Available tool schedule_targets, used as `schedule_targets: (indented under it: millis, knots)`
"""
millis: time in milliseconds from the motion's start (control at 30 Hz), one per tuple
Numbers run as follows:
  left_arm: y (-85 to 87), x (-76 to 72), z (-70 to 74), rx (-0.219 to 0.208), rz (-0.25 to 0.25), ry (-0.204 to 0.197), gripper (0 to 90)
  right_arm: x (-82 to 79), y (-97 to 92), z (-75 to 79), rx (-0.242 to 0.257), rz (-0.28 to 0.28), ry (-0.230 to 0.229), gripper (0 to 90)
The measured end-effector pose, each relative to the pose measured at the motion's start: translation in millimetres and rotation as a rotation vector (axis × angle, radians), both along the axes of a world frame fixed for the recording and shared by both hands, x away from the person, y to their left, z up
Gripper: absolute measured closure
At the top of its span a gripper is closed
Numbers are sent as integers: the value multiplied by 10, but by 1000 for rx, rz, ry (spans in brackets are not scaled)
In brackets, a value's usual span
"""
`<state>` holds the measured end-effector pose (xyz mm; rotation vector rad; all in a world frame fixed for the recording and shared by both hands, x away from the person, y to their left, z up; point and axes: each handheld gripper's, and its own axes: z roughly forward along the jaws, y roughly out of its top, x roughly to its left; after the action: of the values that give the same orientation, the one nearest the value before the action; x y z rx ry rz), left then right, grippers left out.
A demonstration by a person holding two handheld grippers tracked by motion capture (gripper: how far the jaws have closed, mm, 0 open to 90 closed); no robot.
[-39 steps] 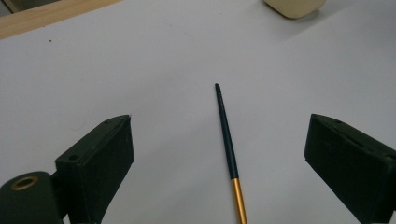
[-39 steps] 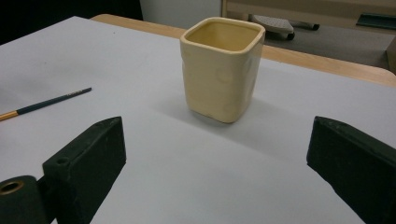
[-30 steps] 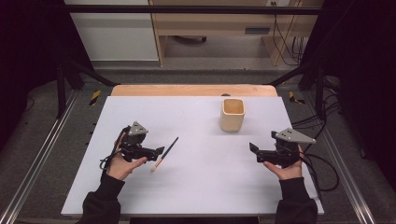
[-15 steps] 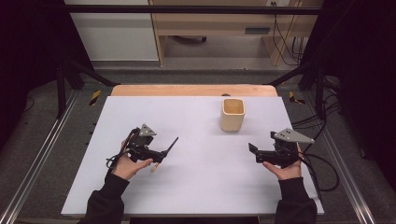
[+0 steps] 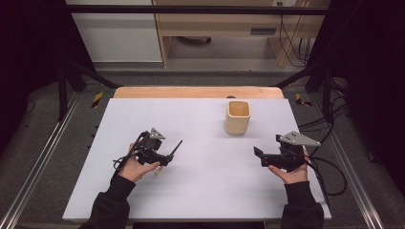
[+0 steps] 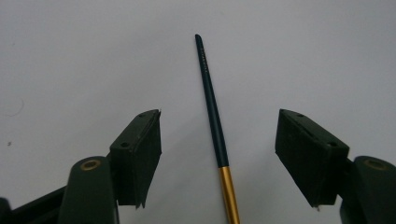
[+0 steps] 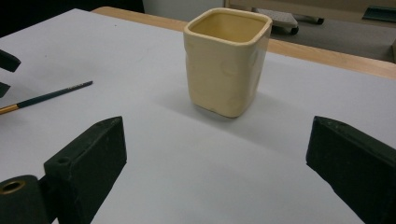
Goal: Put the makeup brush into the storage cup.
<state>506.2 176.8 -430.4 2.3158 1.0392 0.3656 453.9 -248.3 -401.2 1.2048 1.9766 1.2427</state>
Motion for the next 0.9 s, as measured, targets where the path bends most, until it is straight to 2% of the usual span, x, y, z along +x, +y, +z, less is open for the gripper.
schedule_targets:
  millis: [300, 367, 500, 633, 900]
  knots:
    - [-126, 64, -27, 47, -19, 29, 413, 2, 7, -7, -4, 6, 2, 57]
    - [-142, 91, -41, 66, -21, 42, 470, -2, 7, -4, 1, 8, 4, 59]
    - [-150, 124, -69, 80, -24, 67, 527, 0, 5, -4, 0, 8, 5, 60]
    - [-155, 152, -107, 109, -25, 74, 578, 2, 9, -7, 0, 9, 5, 61]
    - [-198, 194, -174, 130, -34, 103, 671, 5, 17, -15, -3, 13, 12, 63]
